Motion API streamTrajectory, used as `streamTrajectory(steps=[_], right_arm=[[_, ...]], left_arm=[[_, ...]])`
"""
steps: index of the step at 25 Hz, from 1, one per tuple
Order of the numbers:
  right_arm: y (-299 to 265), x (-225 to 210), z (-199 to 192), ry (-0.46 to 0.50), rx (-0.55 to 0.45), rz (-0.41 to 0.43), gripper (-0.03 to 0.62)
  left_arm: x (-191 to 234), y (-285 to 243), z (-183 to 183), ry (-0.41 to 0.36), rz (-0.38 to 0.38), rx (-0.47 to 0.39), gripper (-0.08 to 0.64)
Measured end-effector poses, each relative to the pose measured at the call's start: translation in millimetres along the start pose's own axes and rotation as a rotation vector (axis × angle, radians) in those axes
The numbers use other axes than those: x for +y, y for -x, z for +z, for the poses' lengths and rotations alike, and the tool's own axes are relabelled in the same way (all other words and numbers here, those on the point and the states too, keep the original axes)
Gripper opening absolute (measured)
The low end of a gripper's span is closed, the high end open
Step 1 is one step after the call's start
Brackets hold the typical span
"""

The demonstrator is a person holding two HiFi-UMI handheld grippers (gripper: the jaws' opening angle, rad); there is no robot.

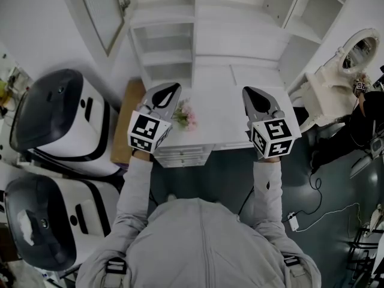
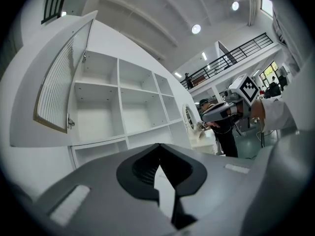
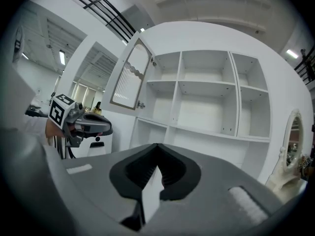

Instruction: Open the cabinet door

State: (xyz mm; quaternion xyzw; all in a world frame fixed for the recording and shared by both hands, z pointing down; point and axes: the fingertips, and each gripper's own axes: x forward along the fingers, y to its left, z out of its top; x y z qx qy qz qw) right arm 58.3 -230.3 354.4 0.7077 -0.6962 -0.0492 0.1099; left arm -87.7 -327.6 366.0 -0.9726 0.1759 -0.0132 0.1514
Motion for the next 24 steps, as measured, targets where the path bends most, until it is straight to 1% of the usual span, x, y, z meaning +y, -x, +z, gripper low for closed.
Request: streamTrajectory(steps=[10, 18, 24], right_arm=[[-3, 8, -1, 0.006, 0.007, 0.008, 0.000], [-2, 14, -1, 0.008, 0.009, 0.016, 0.000], [-3, 19, -2, 0.014, 0.009, 0.023, 0.000]], left_arm=[[-6, 0, -5, -0.014, -0.018, 0.017, 0.018], [-8, 0, 0, -0.030, -0.023, 0.005, 0.017], [-5, 3, 5, -0.032, -0.008, -0.009, 0.017]])
